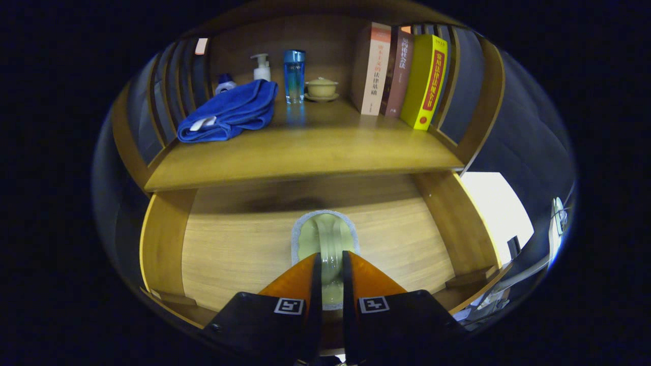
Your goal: Pull open the drawer, take out the items inside it, and place them on the countertop above the cabinet.
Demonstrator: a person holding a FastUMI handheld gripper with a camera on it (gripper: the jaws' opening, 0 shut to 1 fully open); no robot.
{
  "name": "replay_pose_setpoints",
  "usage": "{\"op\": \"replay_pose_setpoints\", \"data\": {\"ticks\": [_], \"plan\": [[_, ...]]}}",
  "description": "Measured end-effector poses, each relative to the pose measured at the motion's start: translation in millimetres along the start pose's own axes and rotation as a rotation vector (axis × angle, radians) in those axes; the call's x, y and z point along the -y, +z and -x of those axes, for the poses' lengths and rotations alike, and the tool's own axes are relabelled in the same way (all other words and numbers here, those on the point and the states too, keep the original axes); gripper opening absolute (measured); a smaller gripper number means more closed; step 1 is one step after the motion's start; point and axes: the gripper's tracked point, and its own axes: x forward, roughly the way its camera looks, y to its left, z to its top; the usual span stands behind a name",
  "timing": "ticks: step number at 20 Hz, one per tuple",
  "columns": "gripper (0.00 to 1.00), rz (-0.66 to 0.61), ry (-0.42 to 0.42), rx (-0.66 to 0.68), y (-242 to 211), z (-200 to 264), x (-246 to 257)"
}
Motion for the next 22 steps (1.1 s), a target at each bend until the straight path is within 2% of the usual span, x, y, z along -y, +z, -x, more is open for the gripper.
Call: {"op": "replay_pose_setpoints", "data": {"ticks": [8,15,22], "plan": [[0.26,0.074,0.016,0.057,71,23,-19],[0.26,0.078,0.01,0.055,115,0,-24],[0.26,0.076,-0.061,0.064,164,-51,-4]]}}
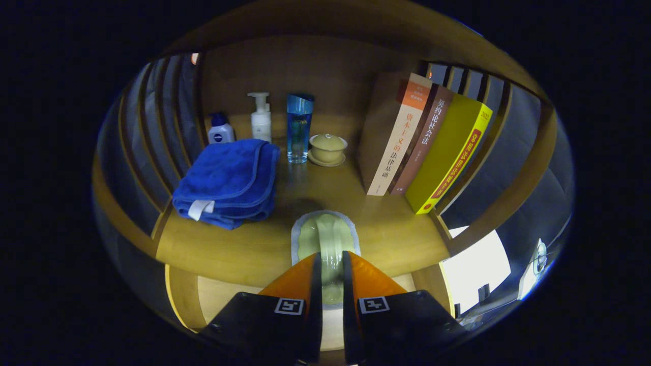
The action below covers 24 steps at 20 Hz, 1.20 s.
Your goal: Pull open the drawer, take out the items inside it, and place them on the countertop above the cabinet.
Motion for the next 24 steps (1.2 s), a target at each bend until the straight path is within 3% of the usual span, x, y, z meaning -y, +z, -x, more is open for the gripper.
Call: {"op": "replay_pose_setpoints", "data": {"ticks": [7,12,20,24], "plan": [[0.26,0.032,-0.001,-0.037,-2,-52,-10],[0.34,-0.017,0.017,0.023,7,-43,-11],[0.95,-0.008,-0.008,0.279,26,47,-9],[0.98,-0.014,-0.018,0.383,16,108,-1]]}}
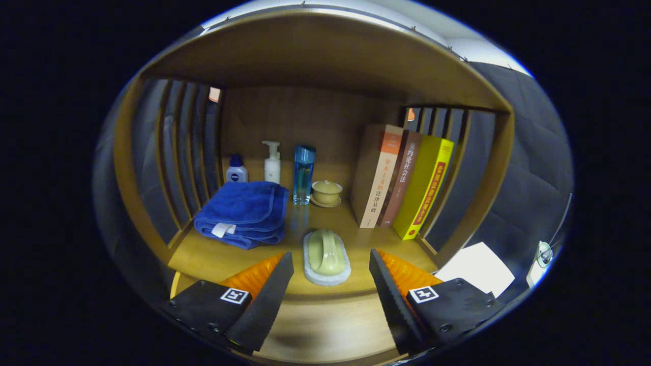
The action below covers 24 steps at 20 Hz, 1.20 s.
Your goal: Pull open the drawer, take out the items inside it, and place them on the countertop above the cabinet.
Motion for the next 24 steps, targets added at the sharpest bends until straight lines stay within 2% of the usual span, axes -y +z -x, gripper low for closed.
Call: {"op": "replay_pose_setpoints", "data": {"ticks": [4,12,18,24], "plan": [[0.99,0.055,-0.009,0.076,-14,60,13],[0.99,-0.086,-0.013,0.146,-79,151,28],[0.99,-0.164,-0.008,0.135,-140,179,18],[0.99,-0.054,0.039,0.105,-192,186,-12]]}}
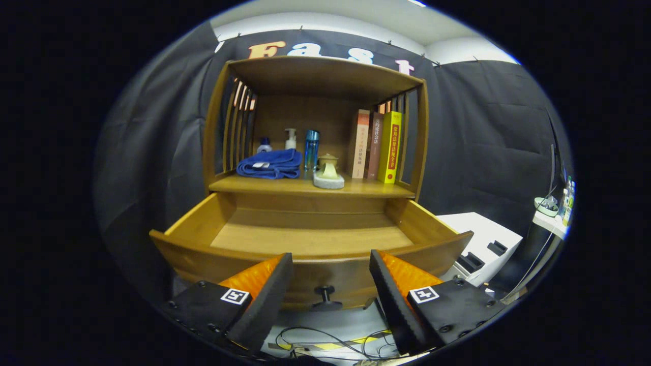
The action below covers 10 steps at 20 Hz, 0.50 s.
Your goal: Pull open the drawer, take out the items inside it, and place them on the countertop above the cabinet.
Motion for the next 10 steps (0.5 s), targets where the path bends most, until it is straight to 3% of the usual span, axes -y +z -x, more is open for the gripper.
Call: {"op": "replay_pose_setpoints", "data": {"ticks": [10], "plan": [[0.95,-0.035,0.023,-0.038,-19,-19,-9]]}}
